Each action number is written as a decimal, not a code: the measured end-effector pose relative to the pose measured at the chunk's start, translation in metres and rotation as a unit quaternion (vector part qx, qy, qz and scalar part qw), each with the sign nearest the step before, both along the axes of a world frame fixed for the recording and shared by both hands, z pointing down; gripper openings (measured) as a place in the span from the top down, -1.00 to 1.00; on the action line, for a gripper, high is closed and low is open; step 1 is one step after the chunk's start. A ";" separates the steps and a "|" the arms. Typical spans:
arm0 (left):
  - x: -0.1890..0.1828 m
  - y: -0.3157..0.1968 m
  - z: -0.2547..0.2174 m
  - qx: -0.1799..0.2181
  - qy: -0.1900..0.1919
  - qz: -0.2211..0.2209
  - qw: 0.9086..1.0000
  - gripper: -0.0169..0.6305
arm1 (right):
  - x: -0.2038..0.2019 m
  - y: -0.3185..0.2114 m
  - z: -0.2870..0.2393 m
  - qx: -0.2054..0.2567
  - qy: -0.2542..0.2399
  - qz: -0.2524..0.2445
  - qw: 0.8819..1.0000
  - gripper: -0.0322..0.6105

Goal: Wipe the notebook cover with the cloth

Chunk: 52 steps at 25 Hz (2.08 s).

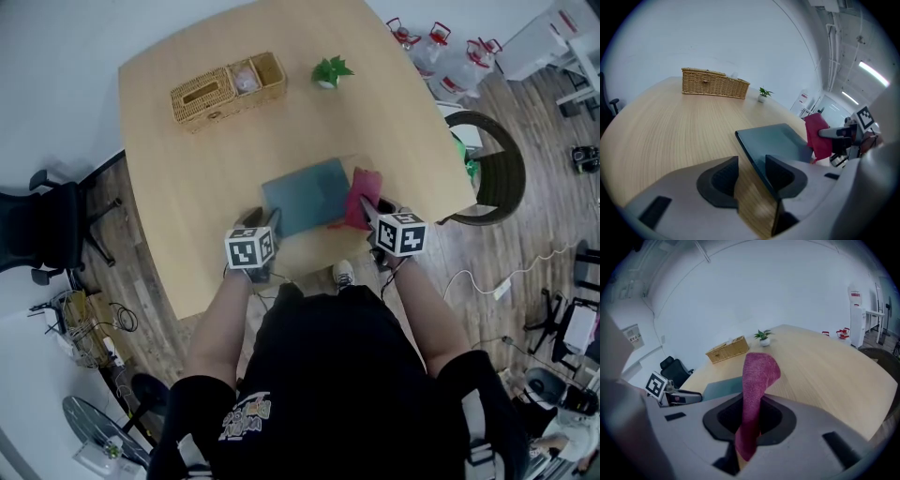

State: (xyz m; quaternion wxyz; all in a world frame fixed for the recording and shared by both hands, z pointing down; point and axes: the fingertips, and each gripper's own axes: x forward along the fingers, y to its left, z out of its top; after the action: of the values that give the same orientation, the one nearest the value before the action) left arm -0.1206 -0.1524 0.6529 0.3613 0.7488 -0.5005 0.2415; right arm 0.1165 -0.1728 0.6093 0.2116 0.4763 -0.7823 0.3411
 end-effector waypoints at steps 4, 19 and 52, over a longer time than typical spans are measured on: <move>0.000 0.001 0.001 -0.001 0.002 0.000 1.000 0.40 | -0.049 -0.004 -0.016 0.016 -0.036 -0.053 0.998 0.70; 0.001 -0.003 0.001 -0.005 0.008 0.002 1.000 0.40 | -0.203 0.000 0.016 -0.074 -0.064 -0.223 0.970 0.70; -0.001 -0.003 0.002 -0.003 0.004 0.000 1.000 0.41 | -0.120 -0.023 0.046 -0.104 -0.012 -0.157 0.982 0.70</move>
State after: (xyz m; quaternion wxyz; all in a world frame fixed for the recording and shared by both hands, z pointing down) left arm -0.1220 -0.1552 0.6549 0.3655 0.7486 -0.4981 0.2406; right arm -0.0030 -0.1954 0.6549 0.3015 0.3185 -0.8104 0.3885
